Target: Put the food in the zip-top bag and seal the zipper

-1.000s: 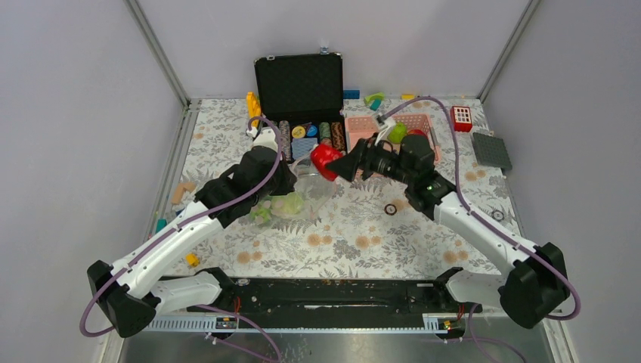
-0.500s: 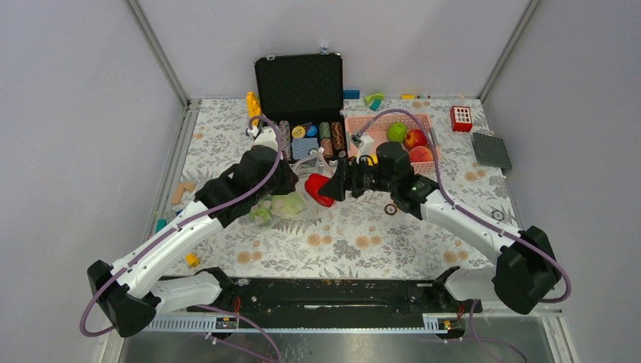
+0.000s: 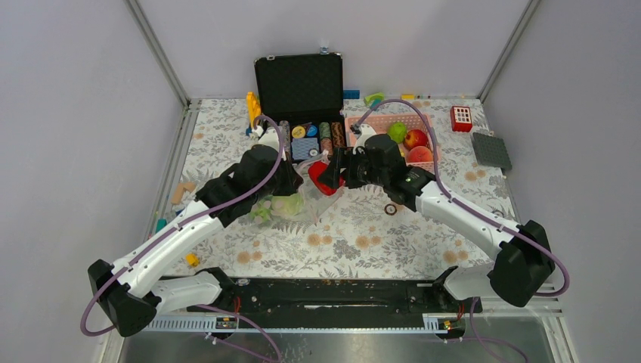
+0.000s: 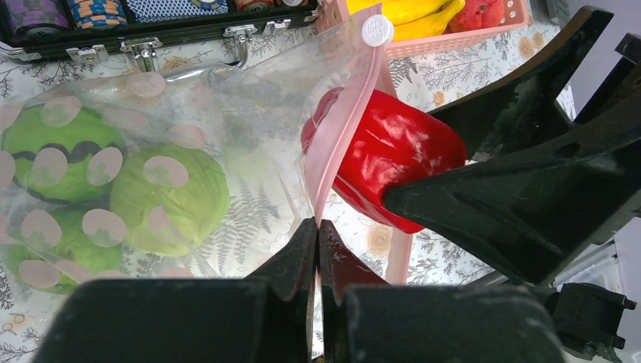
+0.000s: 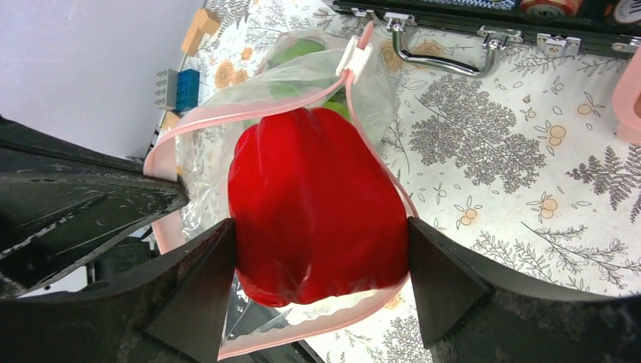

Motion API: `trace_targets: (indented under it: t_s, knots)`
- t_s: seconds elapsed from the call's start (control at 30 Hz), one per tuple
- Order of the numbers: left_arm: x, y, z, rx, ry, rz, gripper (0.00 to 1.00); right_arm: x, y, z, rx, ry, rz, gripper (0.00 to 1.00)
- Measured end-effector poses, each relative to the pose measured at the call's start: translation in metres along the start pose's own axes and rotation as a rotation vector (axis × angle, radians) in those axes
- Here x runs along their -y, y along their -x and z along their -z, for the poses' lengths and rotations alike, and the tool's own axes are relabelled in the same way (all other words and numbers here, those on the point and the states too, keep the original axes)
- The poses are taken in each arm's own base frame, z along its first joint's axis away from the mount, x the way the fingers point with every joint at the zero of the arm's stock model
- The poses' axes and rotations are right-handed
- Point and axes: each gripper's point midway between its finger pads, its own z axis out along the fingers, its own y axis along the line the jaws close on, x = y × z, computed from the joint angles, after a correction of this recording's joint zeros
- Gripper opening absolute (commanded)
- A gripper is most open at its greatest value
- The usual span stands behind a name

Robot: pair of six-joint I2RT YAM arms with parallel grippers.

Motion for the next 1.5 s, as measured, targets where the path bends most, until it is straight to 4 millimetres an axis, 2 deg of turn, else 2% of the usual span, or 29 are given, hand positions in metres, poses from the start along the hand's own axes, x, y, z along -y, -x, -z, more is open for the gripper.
trace_targets:
  t_s: [0.07,0.13,0.17,0.37,0.67,0.8,0.9,1.0,1.07,1.1,1.23,1.37,1.5]
  knots:
    - [0.001,0.0,0.0,0.0,-0.003,0.001,0.0,0.002,-0.002,-0.001,-0.004,-0.015,-0.004,0.82]
    - [0.001,0.001,0.0,0.003,-0.006,0.001,0.0,0.003,-0.003,-0.002,-0.007,-0.022,-0.006,0.96]
    - [0.002,0.001,0.0,0.004,-0.007,0.001,0.0,0.003,-0.005,-0.002,-0.01,-0.024,-0.005,0.99]
    - [0.003,0.002,0.0,0.008,-0.012,0.003,0.0,-0.001,-0.007,-0.002,-0.023,-0.004,0.006,1.0]
    - [0.002,0.003,0.0,0.013,-0.006,0.004,0.0,-0.019,-0.007,0.002,-0.035,0.092,0.04,0.99]
    - [0.0,0.005,0.001,0.025,0.004,0.005,0.0,-0.022,0.002,0.012,0.003,0.093,0.086,1.0]
    - [-0.001,0.007,0.003,0.034,0.008,0.006,0.0,-0.013,0.013,0.021,0.048,0.047,0.112,1.0]
    - [-0.003,0.01,0.008,0.053,0.012,0.012,0.0,0.014,0.036,0.029,0.094,-0.05,0.097,1.0]
    - [-0.005,0.01,0.012,0.061,0.016,0.016,0.0,0.047,0.058,0.034,0.133,-0.159,0.061,1.0]
    - [-0.006,0.01,0.014,0.065,0.016,0.017,0.0,0.071,0.073,0.037,0.153,-0.239,0.038,1.0]
    - [-0.01,0.009,0.016,0.069,0.026,0.017,0.0,0.143,0.117,0.037,0.202,-0.481,0.009,1.0]
    - [-0.013,0.007,0.014,0.069,0.038,0.018,0.0,0.213,0.143,0.014,0.18,-0.663,0.004,1.0]
    - [-0.016,0.006,0.012,0.067,0.053,0.018,0.0,0.272,0.147,-0.02,0.107,-0.779,-0.012,1.0]
